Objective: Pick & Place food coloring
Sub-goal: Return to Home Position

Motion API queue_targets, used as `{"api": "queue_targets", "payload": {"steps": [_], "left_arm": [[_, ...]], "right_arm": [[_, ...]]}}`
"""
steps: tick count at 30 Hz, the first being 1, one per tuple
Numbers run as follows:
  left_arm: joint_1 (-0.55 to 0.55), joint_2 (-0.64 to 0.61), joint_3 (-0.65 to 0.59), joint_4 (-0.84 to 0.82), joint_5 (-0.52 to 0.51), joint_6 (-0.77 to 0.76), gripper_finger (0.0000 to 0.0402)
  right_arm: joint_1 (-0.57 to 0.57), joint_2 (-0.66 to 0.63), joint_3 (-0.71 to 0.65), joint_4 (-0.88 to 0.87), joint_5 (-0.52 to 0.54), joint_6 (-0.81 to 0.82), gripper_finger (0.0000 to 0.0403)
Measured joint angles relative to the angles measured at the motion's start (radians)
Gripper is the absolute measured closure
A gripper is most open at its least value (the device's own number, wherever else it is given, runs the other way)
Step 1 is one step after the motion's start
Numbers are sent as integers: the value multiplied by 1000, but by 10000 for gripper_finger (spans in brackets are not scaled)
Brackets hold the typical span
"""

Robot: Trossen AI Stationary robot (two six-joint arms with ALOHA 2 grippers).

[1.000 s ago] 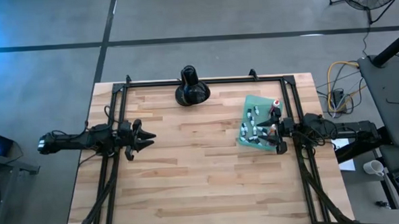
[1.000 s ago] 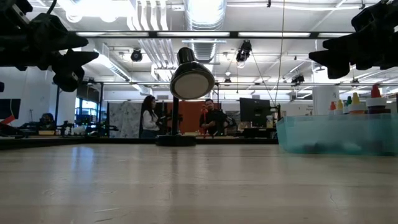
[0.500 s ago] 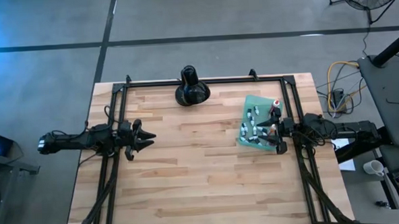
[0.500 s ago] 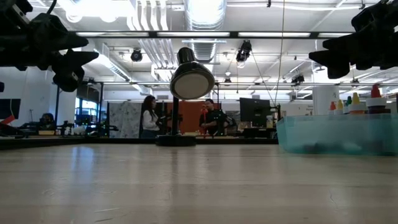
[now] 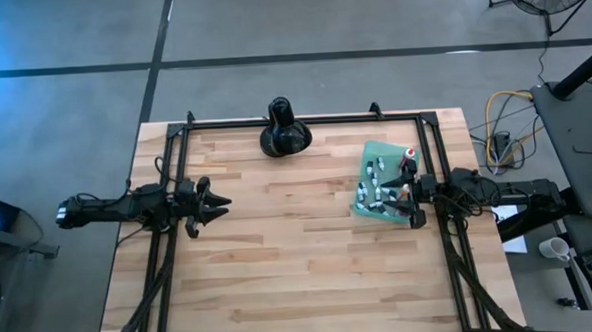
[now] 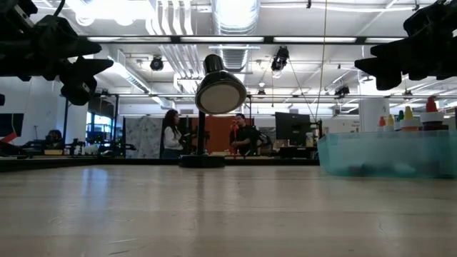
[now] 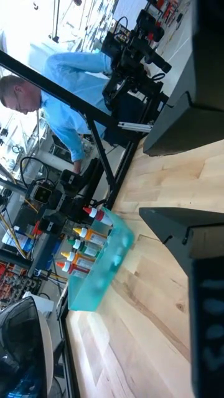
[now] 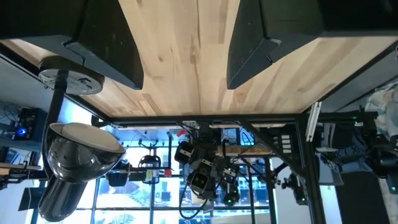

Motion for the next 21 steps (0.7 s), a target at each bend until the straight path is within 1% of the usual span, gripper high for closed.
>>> {"api": "queue_targets", "payload": {"steps": [21], "left_arm": [[0, 0, 0, 0, 0, 0, 284]], "right_arm": [[0, 0, 0, 0, 0, 1, 179]]}}
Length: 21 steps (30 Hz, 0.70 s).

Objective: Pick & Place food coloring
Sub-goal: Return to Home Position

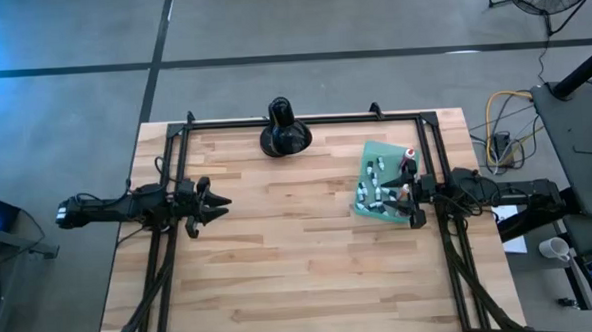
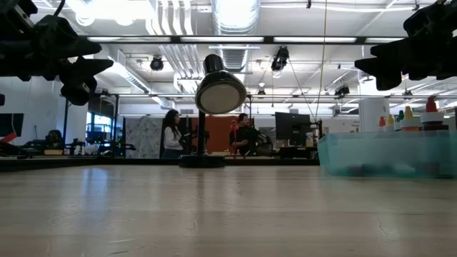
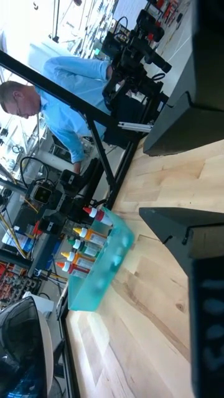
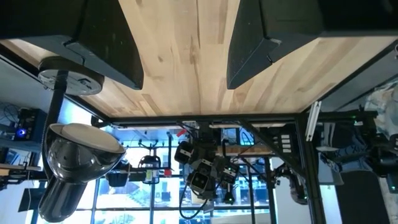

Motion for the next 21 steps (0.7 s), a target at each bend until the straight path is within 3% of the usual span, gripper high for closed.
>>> {"api": "queue_targets", "payload": {"steps": [21], "left_arm": [[-1, 0, 0, 0, 0, 0, 284]], "right_arm": [[0, 0, 0, 0, 0, -2, 179]]}}
